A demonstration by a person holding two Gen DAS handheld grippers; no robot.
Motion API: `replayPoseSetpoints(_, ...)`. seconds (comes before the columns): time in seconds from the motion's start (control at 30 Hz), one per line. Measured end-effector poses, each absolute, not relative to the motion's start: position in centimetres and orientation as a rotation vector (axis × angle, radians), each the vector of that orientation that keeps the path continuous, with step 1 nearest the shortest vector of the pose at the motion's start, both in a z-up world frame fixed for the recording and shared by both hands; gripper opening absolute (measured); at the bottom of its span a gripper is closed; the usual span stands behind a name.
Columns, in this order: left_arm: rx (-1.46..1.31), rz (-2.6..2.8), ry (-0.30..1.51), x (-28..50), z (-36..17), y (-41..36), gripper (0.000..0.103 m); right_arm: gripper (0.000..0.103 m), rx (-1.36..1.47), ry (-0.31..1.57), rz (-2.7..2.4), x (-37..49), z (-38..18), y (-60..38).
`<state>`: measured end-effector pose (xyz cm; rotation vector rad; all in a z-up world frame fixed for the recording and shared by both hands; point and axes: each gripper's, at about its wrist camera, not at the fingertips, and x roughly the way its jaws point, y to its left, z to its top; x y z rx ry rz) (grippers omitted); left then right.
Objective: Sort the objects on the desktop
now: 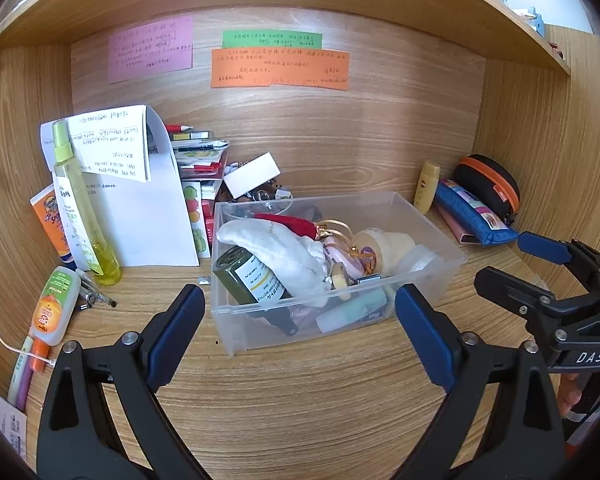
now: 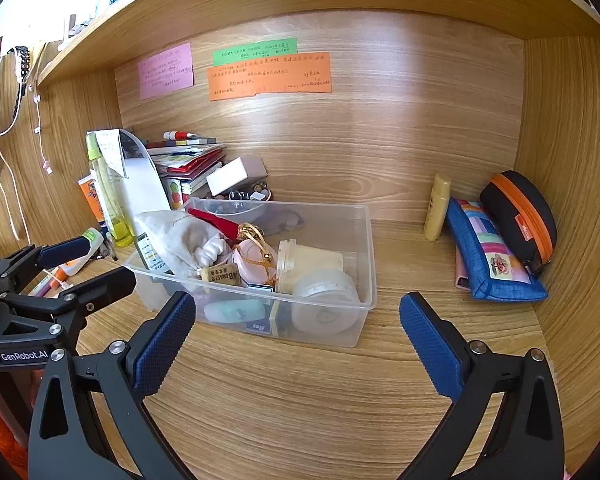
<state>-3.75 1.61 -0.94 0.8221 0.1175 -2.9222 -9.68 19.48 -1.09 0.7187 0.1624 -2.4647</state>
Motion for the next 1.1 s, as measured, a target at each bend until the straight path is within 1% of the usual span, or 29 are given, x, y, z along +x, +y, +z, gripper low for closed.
replayPoseSetpoints(0.97,0.780,-2.893,0.103,-3.3,-0.9,1.9,0.097,0.102,0.723,0.209,-2.439,-9.8,-1.5,18.4)
replayPoseSetpoints(1.1,0.811,-2.888,0.109,-3.4,-1.0,1.9,0.097,0.102,0.728,0.212,-2.436,-9.9,-1.7,18.4)
